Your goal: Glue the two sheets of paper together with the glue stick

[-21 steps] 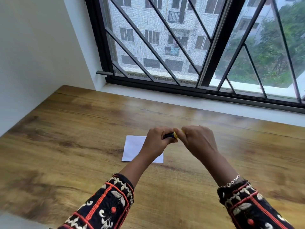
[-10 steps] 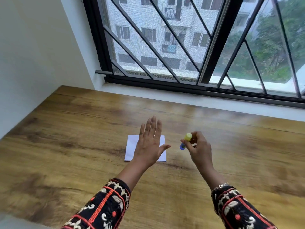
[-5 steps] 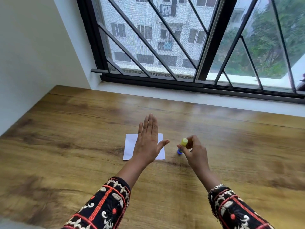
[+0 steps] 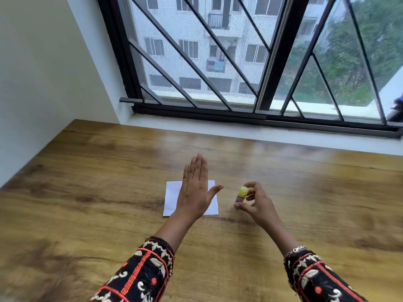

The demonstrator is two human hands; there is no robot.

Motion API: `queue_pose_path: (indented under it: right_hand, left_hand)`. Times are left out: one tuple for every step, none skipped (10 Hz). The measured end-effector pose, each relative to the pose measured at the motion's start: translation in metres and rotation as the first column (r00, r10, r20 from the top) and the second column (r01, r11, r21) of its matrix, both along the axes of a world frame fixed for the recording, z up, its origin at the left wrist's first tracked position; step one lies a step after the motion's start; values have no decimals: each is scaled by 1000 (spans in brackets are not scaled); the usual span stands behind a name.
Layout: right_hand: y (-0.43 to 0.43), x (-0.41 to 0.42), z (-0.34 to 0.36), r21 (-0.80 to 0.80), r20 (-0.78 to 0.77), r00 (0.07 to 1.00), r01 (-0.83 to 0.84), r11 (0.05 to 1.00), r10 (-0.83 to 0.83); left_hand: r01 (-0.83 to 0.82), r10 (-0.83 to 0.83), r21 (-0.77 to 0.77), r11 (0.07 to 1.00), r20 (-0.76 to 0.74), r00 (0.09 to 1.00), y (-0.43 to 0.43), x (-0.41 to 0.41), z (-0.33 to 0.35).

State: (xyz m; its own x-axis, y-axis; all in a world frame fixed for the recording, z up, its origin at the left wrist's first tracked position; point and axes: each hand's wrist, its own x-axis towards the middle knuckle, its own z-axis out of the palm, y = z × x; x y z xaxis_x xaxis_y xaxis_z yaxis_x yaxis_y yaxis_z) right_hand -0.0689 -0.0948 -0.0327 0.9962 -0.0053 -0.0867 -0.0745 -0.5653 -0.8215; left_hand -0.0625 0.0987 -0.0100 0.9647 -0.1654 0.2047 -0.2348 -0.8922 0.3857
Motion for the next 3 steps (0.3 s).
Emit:
queue_pose_path:
  right_hand:
    - [-9,4,4,-20,-60,997,-40,999,39]
    - [-26,25,23,-102,-193,981,-58,993,38]
    - [-35,37,40,-163,-268,962,-93,982,47]
  left_hand:
    - [7,-8,-29,1000,0,1000,1,1,3]
    - [4,-2,-45,999,40,999,3,9,13]
    - [9,-2,-57,998,116,993,4,15,22]
